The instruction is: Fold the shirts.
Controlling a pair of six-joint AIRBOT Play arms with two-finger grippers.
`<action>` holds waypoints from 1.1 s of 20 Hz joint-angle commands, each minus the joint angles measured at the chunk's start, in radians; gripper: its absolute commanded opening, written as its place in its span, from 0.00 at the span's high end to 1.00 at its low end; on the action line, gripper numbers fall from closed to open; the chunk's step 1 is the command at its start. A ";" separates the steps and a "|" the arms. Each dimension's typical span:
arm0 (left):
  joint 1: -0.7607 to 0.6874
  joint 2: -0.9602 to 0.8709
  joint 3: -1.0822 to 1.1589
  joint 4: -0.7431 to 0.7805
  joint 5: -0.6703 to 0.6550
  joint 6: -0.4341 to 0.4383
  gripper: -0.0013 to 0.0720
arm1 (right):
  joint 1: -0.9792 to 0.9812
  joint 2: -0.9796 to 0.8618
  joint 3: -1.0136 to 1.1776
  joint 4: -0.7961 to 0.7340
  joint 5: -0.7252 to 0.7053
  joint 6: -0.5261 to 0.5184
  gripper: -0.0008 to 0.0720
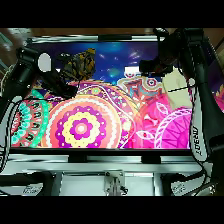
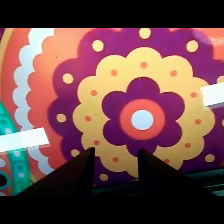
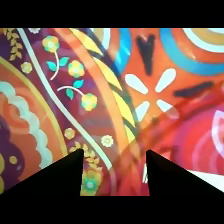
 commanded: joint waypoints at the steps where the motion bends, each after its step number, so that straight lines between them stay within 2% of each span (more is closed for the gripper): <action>1: 0.001 -0.001 0.000 0.000 0.000 0.000 0.52 | 0.001 -0.001 0.001 0.000 0.004 0.000 0.30; 5: 0.001 -0.001 0.000 0.000 0.000 0.000 0.52 | 0.001 -0.001 0.001 0.018 -0.015 0.000 0.30; 10: 0.001 -0.001 0.000 0.000 0.000 0.000 0.52 | 0.001 -0.001 0.001 0.019 0.069 0.013 0.30; 12: 0.001 -0.001 0.000 0.000 0.000 0.000 0.52 | 0.001 0.000 0.000 0.058 0.021 -0.018 0.30; 15: 0.000 -0.003 -0.003 -0.001 0.047 -0.003 0.52 | 0.001 0.000 0.000 0.081 -0.157 -0.048 0.30; 18: 0.000 -0.023 -0.003 -0.061 0.091 -0.037 0.52 | 0.001 0.000 0.000 -0.013 -0.315 -0.088 0.30; 20: -0.003 -0.037 -0.003 -0.069 0.092 -0.037 0.52 | 0.001 0.000 0.000 -0.091 -0.346 -0.104 0.30; 22: -0.002 -0.056 -0.003 -0.068 0.097 -0.037 0.52 | 0.001 0.000 0.000 -0.103 -0.338 -0.105 0.30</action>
